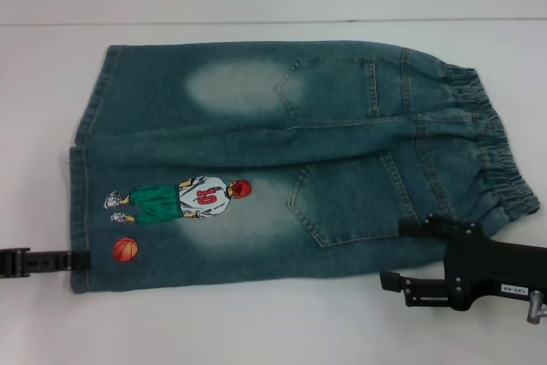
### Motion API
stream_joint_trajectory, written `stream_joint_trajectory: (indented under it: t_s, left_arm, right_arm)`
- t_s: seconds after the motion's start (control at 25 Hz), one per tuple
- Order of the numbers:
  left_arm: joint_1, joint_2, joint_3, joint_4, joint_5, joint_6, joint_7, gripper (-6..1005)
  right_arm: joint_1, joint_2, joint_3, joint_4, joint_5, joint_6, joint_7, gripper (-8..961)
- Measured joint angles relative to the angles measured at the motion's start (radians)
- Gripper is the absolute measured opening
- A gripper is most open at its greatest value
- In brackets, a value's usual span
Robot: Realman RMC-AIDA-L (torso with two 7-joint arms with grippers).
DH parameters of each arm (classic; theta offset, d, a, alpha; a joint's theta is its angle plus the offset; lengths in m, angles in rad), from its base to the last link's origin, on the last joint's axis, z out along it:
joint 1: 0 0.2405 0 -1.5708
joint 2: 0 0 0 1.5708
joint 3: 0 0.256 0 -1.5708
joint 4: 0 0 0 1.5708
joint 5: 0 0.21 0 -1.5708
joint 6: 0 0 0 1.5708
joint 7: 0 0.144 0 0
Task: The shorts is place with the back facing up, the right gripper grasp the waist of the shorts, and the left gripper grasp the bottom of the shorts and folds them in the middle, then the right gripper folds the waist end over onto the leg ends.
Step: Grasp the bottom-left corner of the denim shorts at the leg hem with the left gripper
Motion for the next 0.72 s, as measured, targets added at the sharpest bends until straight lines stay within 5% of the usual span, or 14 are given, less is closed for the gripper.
stream_joint_trajectory:
  t_s: [0.72]
  left_arm:
    - [-0.071, -0.03, 0.013, -0.006, 0.14, -0.036, -0.049, 874]
  right_arm:
    - [-0.004, -0.002, -0.002, -0.002, 0.001, 0.007, -0.001, 927]
